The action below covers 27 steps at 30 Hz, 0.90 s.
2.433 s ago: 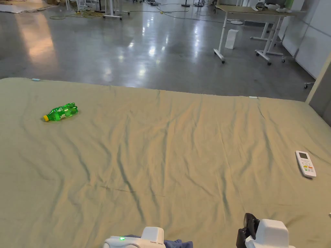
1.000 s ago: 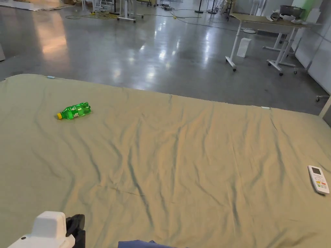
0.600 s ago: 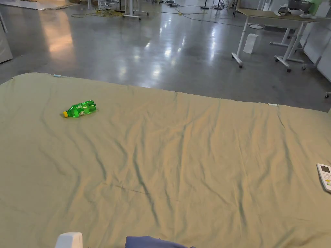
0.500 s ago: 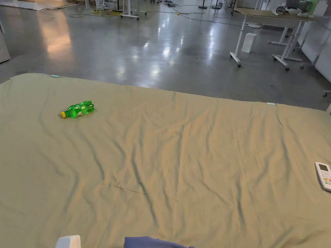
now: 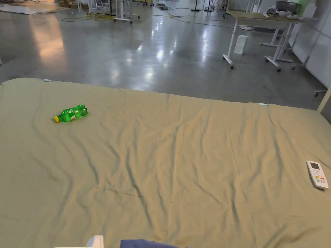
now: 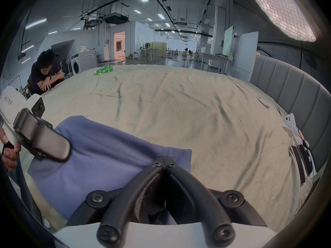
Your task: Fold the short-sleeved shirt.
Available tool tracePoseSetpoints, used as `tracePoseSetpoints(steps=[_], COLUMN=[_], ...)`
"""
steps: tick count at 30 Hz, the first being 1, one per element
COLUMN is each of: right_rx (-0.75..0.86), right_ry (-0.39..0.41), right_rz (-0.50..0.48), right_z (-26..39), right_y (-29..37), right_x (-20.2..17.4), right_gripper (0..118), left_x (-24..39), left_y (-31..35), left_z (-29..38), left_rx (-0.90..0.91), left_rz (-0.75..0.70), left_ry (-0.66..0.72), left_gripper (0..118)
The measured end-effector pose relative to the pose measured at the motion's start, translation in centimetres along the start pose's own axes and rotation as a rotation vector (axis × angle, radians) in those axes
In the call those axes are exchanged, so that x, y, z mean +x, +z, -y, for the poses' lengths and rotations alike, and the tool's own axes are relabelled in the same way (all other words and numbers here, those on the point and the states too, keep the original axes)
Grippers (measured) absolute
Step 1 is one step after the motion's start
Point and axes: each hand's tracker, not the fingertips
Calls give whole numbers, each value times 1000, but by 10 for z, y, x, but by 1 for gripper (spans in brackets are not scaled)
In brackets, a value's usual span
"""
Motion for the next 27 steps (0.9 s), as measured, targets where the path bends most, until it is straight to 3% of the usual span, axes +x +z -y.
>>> tracePoseSetpoints(steps=[4,13,17,27], right_rx=[-6,33,111,336], right_ry=[6,46,14,-18], right_rz=[8,21,61,136], right_z=[-1,-30,-63,-158], right_y=[0,6,13,54], right_x=[3,17,40,85], right_gripper=[0,0,0,0], left_x=[4,51,24,-31], left_y=[8,36,83,240], left_z=[4,5,-33,-123], left_rx=[2,-24,-11,61], left_rz=[27,57,23,-224], left_ry=[47,-8,-25,-75], left_gripper=[25,22,22,22])
